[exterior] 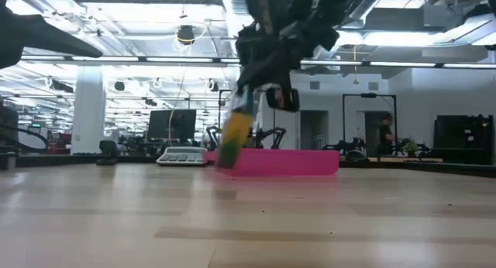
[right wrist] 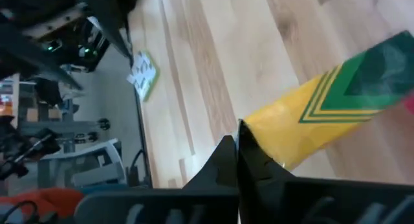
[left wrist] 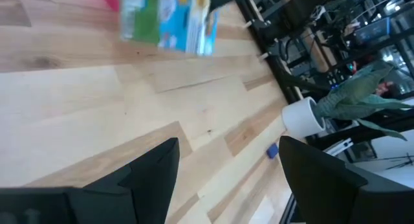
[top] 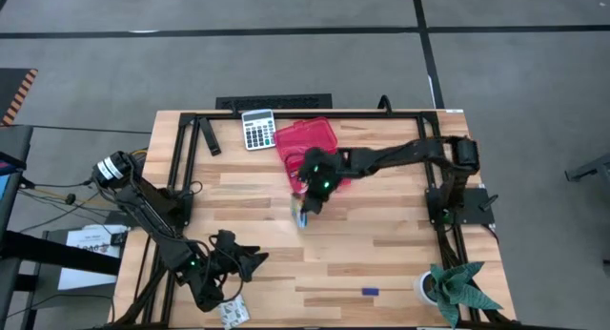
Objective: Pack school essentials
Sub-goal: Put the orange crayon box into the red supply box
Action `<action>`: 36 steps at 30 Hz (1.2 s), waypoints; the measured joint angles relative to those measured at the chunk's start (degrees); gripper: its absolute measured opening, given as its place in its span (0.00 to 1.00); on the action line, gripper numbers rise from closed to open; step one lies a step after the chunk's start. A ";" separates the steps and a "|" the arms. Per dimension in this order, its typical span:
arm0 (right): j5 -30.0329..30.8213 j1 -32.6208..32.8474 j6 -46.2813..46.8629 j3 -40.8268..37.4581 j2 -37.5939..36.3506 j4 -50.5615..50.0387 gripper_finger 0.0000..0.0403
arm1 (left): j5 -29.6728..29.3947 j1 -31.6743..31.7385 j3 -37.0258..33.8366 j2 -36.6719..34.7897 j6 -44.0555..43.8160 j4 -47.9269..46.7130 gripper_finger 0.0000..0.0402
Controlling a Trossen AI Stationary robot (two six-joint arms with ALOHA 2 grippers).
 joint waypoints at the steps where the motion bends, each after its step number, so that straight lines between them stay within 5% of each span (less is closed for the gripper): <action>1: -0.77 -1.04 -0.76 0.00 -0.86 -1.06 0.00 | 0.00 0.00 0.00 0.02 0.24 -0.04 0.65; 9: -10.79 -11.39 -3.75 0.22 -7.54 -3.51 0.00 | 0.17 -0.02 0.00 0.02 0.31 0.01 0.65; 16: -11.90 -18.97 -14.14 0.22 -7.02 -16.44 0.00 | -0.07 0.14 0.00 0.04 0.45 -0.55 0.65; 36: -15.80 -18.94 -21.22 0.20 0.44 -19.43 0.00 | -0.09 2.10 -0.02 0.09 -0.46 -2.29 0.65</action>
